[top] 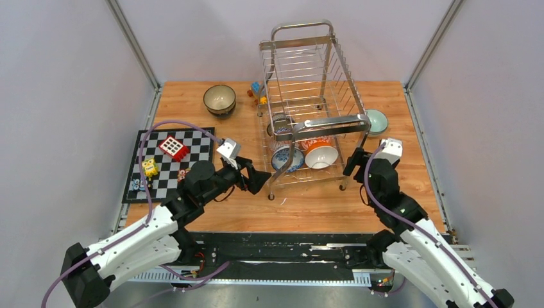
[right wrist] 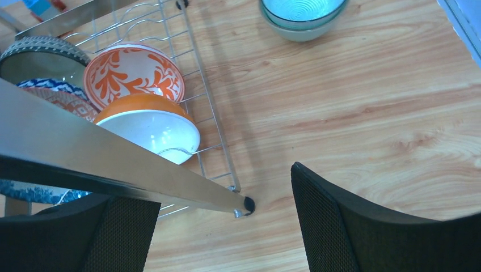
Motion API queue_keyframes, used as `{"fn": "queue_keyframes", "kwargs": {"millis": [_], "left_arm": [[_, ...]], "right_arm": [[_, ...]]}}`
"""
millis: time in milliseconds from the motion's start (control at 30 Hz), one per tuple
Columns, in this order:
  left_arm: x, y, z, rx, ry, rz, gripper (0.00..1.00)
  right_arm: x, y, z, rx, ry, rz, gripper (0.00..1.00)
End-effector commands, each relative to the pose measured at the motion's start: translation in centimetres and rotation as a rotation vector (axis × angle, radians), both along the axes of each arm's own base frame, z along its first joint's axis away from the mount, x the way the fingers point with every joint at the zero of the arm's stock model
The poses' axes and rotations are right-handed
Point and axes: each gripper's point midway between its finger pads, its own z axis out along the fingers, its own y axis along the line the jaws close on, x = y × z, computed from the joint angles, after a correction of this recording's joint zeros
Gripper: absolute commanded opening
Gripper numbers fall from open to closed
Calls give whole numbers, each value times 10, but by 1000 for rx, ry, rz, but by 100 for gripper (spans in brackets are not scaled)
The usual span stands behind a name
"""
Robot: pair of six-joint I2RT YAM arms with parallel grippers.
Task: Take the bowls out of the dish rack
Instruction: Adjust the dish rack at the center of the board.
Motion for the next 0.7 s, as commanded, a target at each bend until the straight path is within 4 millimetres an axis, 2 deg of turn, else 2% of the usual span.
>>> {"fn": "queue_keyframes", "kwargs": {"millis": [0, 67, 133, 267, 433, 667], "left_arm": [[6, 0, 25, -19, -73, 20, 93], [4, 2, 25, -9, -70, 19, 93], [5, 10, 23, 7, -71, 52, 93], [2, 25, 25, 8, -81, 99, 95], [0, 36, 23, 2, -63, 142, 97], [-1, 51, 13, 36, -6, 206, 97]], "right_arm": [[4, -32, 4, 42, 35, -130, 83], [7, -39, 8, 64, 36, -147, 83], [7, -37, 15, 71, 25, -115, 85], [-5, -12, 24, 97, 14, 58, 90], [-41, 17, 33, 161, 2, 278, 94], [-95, 70, 45, 275, -8, 664, 94]]}}
